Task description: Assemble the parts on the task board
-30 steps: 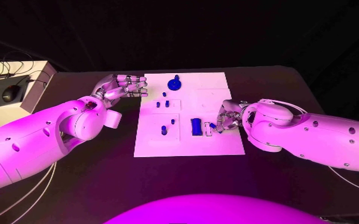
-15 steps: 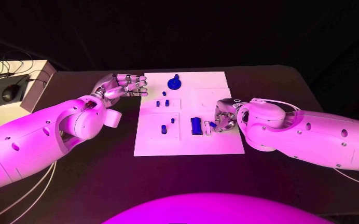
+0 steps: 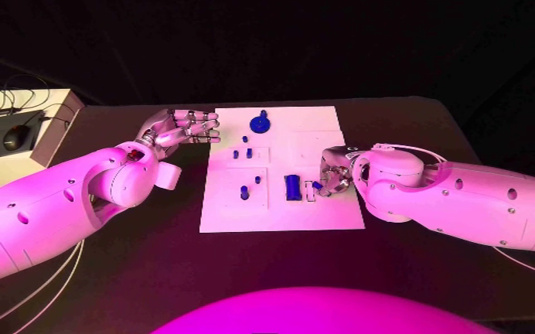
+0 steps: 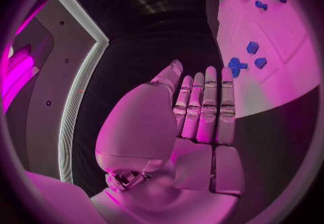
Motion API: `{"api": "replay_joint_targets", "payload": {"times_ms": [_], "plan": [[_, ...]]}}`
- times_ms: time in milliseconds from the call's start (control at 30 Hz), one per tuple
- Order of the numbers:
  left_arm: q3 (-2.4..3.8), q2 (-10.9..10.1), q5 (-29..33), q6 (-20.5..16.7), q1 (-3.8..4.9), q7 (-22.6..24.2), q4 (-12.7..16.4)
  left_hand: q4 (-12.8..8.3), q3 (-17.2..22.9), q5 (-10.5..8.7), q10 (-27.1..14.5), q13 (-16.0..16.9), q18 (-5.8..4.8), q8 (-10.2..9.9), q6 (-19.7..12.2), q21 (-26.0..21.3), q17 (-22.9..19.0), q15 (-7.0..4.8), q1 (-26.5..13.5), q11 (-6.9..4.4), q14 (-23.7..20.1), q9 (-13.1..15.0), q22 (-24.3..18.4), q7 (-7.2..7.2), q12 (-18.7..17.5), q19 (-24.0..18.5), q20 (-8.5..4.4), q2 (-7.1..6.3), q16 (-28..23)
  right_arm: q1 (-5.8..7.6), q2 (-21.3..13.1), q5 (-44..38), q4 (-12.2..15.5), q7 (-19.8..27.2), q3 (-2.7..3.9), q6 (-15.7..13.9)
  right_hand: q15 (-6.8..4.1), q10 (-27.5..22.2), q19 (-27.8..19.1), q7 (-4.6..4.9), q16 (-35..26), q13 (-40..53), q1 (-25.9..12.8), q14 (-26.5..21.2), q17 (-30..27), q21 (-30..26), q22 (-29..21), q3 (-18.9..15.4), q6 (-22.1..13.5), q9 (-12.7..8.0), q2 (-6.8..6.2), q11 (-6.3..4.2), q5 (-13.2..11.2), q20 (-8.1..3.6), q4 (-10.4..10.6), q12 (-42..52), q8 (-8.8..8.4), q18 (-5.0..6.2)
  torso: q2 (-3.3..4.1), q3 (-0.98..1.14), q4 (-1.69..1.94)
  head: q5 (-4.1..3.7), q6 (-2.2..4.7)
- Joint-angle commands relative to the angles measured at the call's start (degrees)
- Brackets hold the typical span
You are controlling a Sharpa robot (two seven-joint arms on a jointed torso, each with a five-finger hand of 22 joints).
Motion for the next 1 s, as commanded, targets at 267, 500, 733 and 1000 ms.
{"api": "replay_joint_targets", "payload": {"times_ms": [267,500,733,1000], "plan": [[0.05,0.0,0.3,1.0,-0.03,0.2,0.2,0.2,0.0,0.22,-0.3,-0.1,-0.3,0.0,-0.2,-0.1,0.0,0.04,-0.2,-0.06,-0.5,0.0,0.0,-0.06,-0.2,0.1,0.29,0.02,0.1,-0.78,-1.7,10.4,0.2,-2.0,-1.11,-0.3,-0.21,0.8,5.0,-0.24,0.0,-0.1,-1.4,0.1,0.7,1.0,9.9,12.6,1.0,-22.8,2.77,-0.57,0.9,-0.31,-10.4,-0.7,0.67,-0.24,0.05,0.06,-0.02,0.03,-0.06],[0.05,-0.1,0.3,1.1,-0.03,0.0,0.2,0.2,0.1,0.22,-0.2,-0.1,-0.3,0.0,-0.1,-0.1,0.1,0.02,-0.1,-0.08,-0.5,0.0,-0.1,-0.09,-0.2,0.1,0.27,0.02,0.1,1.01,-3.2,16.6,1.5,-2.0,-0.89,-3.2,-0.23,0.7,5.0,-0.13,-0.2,-0.2,-1.1,0.0,0.6,0.9,9.9,12.8,1.0,-22.7,2.55,-0.56,2.3,-0.31,-11.1,-1.0,0.73,-0.2,0.02,0.02,-0.03,-0.02,0.01],[0.05,0.0,0.3,1.4,-0.03,-0.1,0.2,0.2,0.6,0.26,-0.3,-0.1,-0.34,0.0,-0.1,-0.1,0.0,0.03,0.1,-0.07,-0.6,0.0,-0.1,-0.09,-0.2,0.1,0.24,0.18,0.1,2.5,-4.1,19.8,2.9,-2.1,-0.77,-4.3,-0.23,0.7,5.0,-0.14,-0.3,-0.2,-1.4,0.1,0.7,0.8,9.9,12.8,1.0,-22.6,2.63,-0.58,2.3,-0.28,-11.6,-1.1,0.78,-0.17,0.01,0.03,0.02,-0.09,0.05],[0.05,0.0,0.2,1.5,-0.03,-0.2,0.2,0.1,0.8,0.27,-0.3,-0.1,-0.35,0.0,0.0,-0.1,0.0,0.03,0.1,-0.07,-0.6,0.0,-0.1,-0.08,-0.2,0.1,0.23,0.1,0.0,3.11,-4.3,22.1,4.2,-2.1,-0.7,-4.6,-0.23,0.8,5.0,-0.21,-0.4,-0.2,-1.5,0.1,0.8,0.8,9.9,12.2,1.0,-22.5,2.68,-0.6,2.2,-0.27,-11.7,-1.0,0.82,-0.16,0.06,0.02,-0.04,-0.11,0.07]]}}
